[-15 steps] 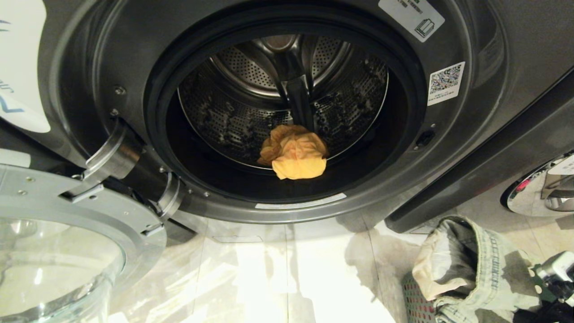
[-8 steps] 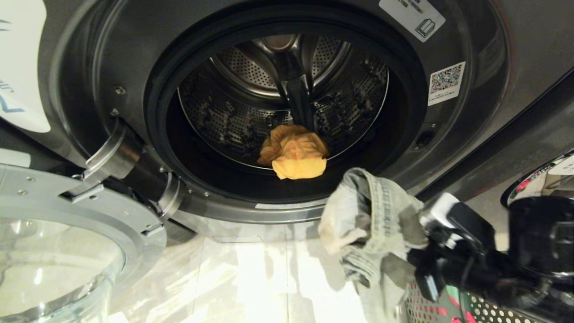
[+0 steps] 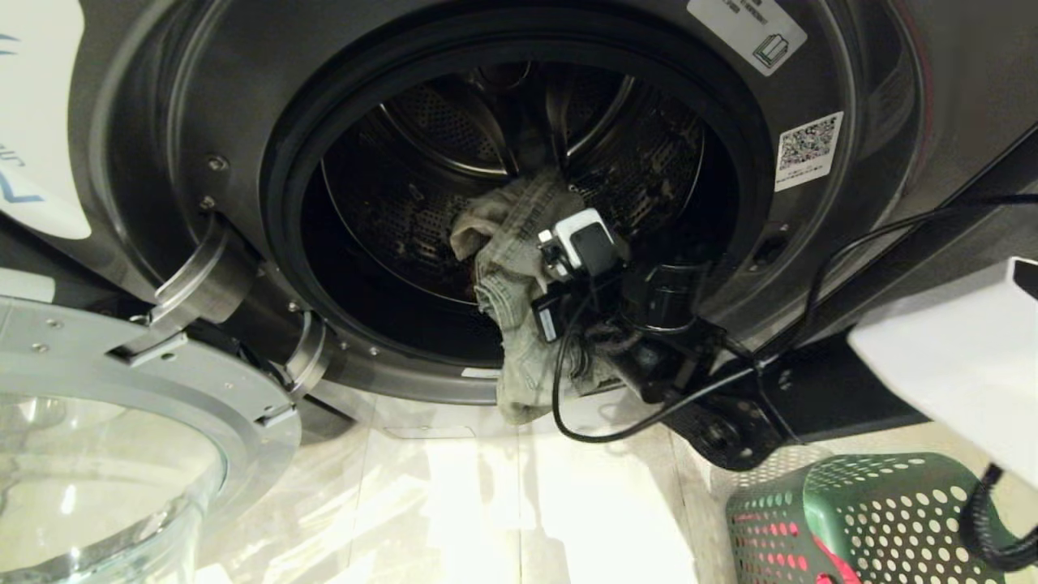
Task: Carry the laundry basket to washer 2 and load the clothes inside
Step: Place the clothes into the washing machine
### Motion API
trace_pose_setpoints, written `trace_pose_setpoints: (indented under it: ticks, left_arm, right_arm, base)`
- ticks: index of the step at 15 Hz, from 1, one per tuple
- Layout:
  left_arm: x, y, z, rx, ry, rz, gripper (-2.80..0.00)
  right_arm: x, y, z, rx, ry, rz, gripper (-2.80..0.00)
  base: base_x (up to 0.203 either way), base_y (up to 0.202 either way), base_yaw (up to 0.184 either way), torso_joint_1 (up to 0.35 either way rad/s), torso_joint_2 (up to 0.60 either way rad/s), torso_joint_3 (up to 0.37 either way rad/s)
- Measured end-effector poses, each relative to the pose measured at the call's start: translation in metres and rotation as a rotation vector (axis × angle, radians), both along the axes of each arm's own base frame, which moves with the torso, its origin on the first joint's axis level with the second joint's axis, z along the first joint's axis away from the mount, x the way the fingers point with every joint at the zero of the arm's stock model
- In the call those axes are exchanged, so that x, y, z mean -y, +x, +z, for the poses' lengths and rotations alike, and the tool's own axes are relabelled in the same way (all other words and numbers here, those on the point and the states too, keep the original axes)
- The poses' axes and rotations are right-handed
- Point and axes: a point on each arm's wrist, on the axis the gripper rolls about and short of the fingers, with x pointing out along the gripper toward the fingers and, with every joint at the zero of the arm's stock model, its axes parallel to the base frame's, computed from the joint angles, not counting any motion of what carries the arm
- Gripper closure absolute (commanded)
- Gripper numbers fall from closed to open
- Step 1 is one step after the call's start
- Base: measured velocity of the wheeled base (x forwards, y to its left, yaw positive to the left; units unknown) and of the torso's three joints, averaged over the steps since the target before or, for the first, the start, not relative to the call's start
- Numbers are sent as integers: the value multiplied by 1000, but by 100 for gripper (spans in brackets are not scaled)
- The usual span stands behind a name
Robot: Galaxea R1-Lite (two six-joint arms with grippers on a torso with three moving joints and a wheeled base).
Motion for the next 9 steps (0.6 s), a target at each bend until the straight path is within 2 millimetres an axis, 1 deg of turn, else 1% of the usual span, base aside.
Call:
trace_pose_setpoints:
  ticks: [2, 4, 6, 8, 9]
  left_arm:
    - [0, 0, 0, 0, 0, 0, 0]
    - [0, 0, 0, 0, 0, 0, 0]
    - [0, 0, 0, 0, 0, 0, 0]
    - [0, 0, 0, 0, 0, 0, 0]
    - [0, 0, 0, 0, 0, 0, 0]
  right_arm:
    - [-20, 21, 6, 74, 27, -45, 0]
    - [-30, 40, 8, 152, -10, -94, 0]
    - [-26, 56, 11, 211, -50, -147, 0]
    - [-18, 65, 15, 252, -78, -185, 0]
    - [-14, 68, 18, 269, -78, -200, -280]
  base:
    - [0, 0, 0, 0, 0, 0]
    - [0, 0, 0, 0, 0, 0]
    - [0, 0, 0, 0, 0, 0]
    - [0, 0, 0, 0, 0, 0]
    - [0, 0, 0, 0, 0, 0]
